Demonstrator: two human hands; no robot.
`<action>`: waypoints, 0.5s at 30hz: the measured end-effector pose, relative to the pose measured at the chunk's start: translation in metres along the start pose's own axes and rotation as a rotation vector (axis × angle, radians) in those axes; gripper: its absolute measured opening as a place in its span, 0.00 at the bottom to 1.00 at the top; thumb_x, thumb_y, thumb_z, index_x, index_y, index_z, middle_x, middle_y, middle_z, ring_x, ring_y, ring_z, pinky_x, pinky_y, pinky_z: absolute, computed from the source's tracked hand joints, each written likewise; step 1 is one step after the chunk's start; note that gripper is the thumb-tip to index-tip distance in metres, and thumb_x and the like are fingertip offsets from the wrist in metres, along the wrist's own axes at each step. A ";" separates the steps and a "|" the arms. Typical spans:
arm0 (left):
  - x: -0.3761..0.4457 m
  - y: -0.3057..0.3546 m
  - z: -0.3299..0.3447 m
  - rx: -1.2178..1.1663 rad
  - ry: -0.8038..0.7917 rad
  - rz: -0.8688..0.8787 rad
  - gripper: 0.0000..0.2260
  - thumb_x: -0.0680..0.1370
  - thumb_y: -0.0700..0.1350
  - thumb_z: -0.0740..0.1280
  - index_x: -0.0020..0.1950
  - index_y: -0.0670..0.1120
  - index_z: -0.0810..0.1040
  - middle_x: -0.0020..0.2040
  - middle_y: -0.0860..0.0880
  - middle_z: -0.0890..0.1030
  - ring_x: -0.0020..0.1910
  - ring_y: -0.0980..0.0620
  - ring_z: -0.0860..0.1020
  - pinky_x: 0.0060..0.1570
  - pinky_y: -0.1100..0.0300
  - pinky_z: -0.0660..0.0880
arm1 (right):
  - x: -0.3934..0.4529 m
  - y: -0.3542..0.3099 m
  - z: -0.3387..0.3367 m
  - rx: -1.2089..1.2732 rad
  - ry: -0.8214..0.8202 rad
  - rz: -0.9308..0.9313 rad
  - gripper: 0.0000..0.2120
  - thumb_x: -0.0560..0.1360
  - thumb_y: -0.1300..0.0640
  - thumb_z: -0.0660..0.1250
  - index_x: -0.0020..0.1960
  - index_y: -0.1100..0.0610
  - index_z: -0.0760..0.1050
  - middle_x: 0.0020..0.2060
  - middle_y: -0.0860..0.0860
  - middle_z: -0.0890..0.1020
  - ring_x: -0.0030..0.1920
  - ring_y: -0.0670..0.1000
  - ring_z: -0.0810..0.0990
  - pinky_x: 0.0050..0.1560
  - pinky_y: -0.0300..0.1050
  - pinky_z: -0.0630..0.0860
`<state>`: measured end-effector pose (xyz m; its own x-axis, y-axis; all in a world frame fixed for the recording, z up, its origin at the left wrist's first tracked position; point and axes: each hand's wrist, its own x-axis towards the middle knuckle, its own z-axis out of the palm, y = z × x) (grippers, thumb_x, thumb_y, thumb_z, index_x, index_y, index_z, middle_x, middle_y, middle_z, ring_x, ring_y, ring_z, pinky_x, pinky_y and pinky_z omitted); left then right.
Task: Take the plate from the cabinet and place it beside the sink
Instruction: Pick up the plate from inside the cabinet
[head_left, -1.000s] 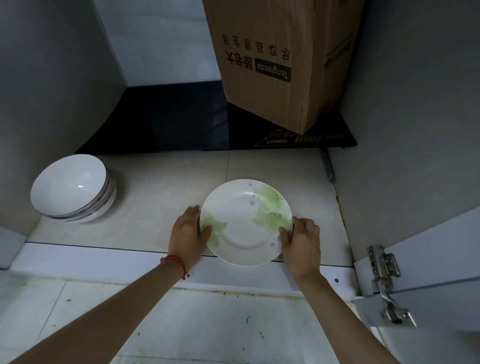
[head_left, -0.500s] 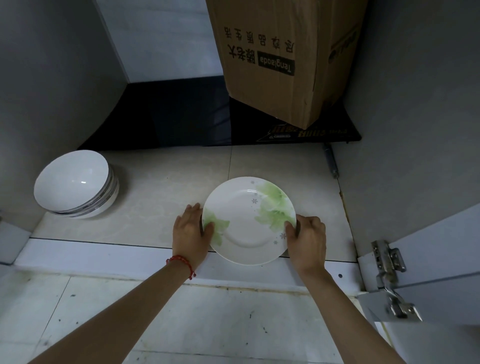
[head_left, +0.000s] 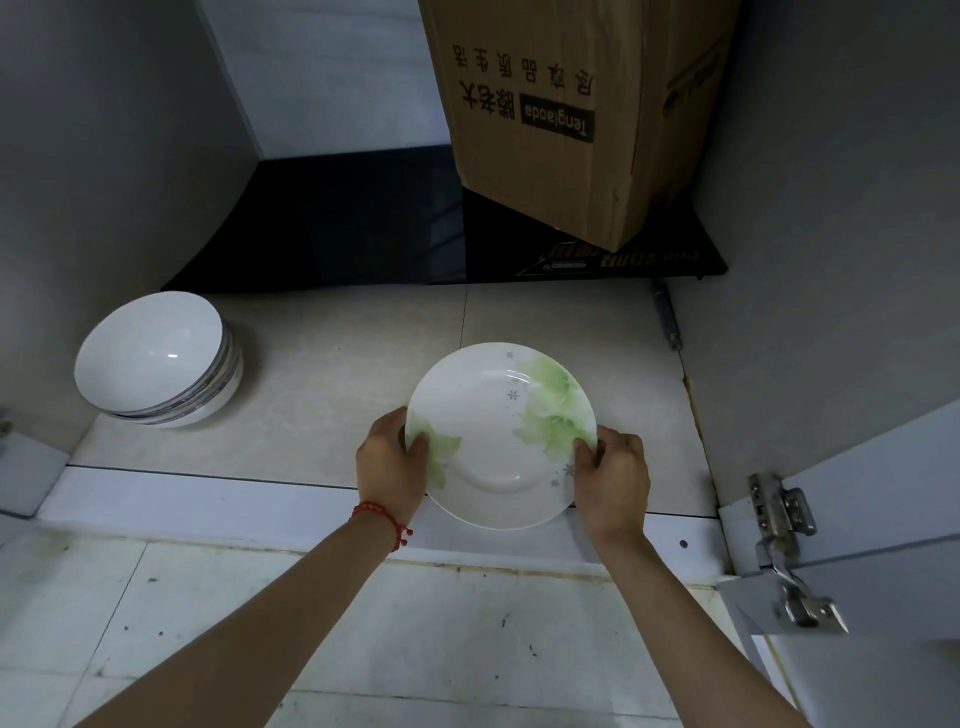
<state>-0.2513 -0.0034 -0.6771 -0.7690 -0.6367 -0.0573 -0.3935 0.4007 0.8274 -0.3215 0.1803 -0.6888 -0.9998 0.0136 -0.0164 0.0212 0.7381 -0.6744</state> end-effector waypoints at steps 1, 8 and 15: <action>0.000 0.002 0.000 -0.019 0.010 -0.007 0.13 0.72 0.32 0.61 0.54 0.40 0.79 0.47 0.40 0.82 0.43 0.44 0.75 0.42 0.60 0.71 | 0.000 -0.001 0.000 0.017 0.009 0.010 0.10 0.76 0.61 0.62 0.54 0.64 0.76 0.50 0.63 0.76 0.48 0.57 0.75 0.49 0.47 0.71; -0.002 0.007 -0.003 -0.161 0.049 -0.100 0.14 0.71 0.33 0.62 0.49 0.46 0.81 0.38 0.48 0.80 0.35 0.49 0.75 0.34 0.68 0.70 | 0.002 -0.008 -0.007 0.133 0.056 0.023 0.09 0.75 0.64 0.63 0.54 0.63 0.76 0.51 0.63 0.76 0.45 0.57 0.75 0.48 0.44 0.69; -0.007 0.006 -0.006 -0.247 0.067 -0.107 0.14 0.71 0.32 0.63 0.49 0.46 0.82 0.41 0.49 0.81 0.39 0.51 0.78 0.35 0.69 0.71 | 0.000 -0.010 -0.011 0.225 0.096 0.030 0.08 0.73 0.64 0.65 0.52 0.62 0.77 0.48 0.58 0.75 0.42 0.51 0.73 0.47 0.43 0.69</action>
<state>-0.2451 -0.0007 -0.6684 -0.6916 -0.7120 -0.1211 -0.3290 0.1613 0.9305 -0.3219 0.1802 -0.6736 -0.9942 0.1050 0.0240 0.0402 0.5680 -0.8221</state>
